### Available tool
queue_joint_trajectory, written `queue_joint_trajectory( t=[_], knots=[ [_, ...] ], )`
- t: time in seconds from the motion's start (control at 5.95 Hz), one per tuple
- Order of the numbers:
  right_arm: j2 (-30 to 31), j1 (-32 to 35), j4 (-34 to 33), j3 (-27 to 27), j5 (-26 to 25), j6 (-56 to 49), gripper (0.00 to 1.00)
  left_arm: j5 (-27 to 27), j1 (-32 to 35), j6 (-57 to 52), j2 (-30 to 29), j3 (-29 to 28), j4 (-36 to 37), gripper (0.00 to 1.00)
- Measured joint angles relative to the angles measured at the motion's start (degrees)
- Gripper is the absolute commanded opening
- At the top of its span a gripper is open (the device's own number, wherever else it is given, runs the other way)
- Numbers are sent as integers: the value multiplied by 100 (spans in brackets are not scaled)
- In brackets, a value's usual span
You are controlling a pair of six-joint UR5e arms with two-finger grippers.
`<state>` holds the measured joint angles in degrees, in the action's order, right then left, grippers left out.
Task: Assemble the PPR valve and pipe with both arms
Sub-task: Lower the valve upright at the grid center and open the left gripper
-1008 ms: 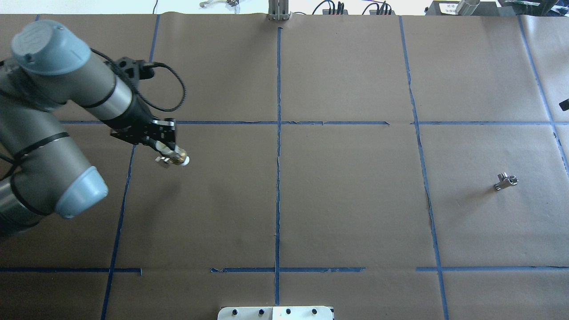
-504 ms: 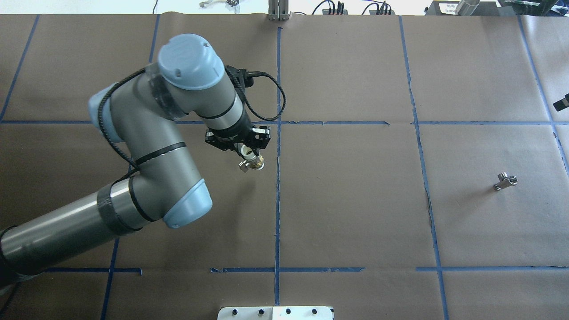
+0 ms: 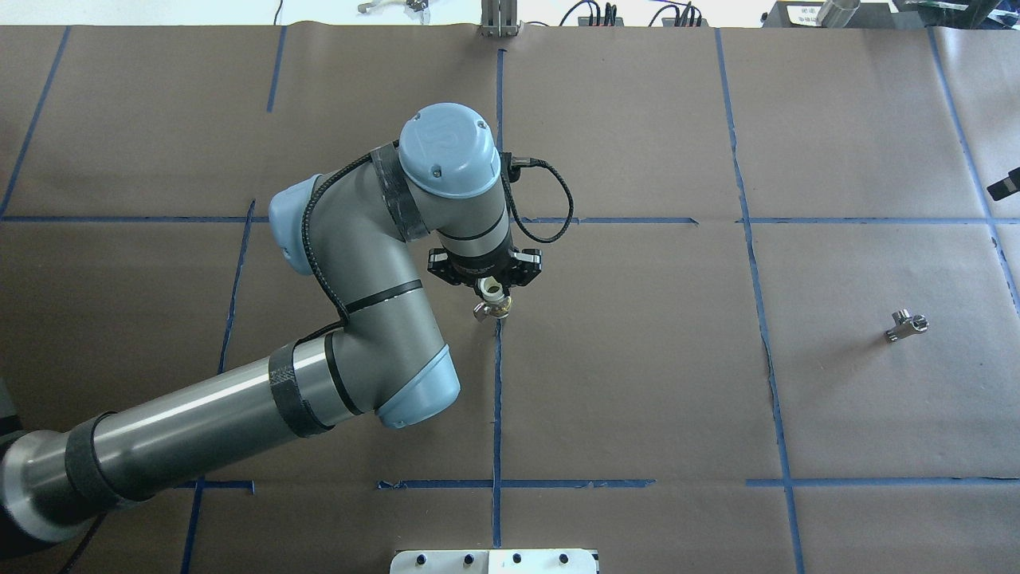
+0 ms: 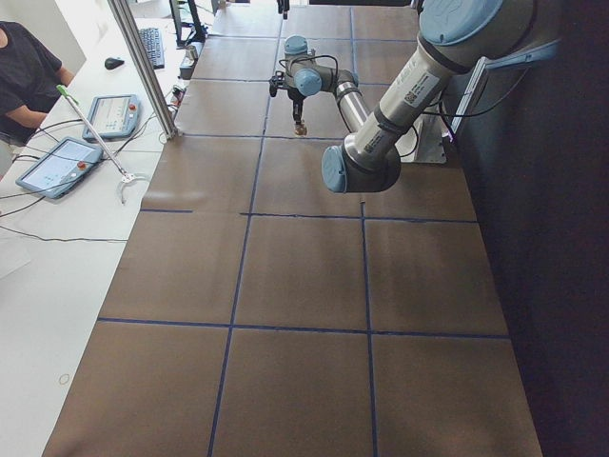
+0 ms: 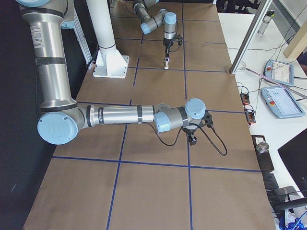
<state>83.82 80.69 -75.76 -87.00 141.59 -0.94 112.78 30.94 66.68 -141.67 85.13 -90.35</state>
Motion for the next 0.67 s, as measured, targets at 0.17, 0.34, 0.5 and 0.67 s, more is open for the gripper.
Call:
queue_joint_trajectory(
  t=[0.17,0.34,0.5,0.67],
  knots=[
    [-1,0,0,1,0,4,100,-55,-41,-4,-24,-43,0,3],
    [1,-1,0,3,3,22,100,-77,-76,-6,-21,-54,0,5],
    [3,-5,-1,2,7,66,100,-109,-102,-6,-13,-54,3,6],
    [3,-7,-1,2,8,103,100,-166,-110,-6,-9,-48,4,9]
  ],
)
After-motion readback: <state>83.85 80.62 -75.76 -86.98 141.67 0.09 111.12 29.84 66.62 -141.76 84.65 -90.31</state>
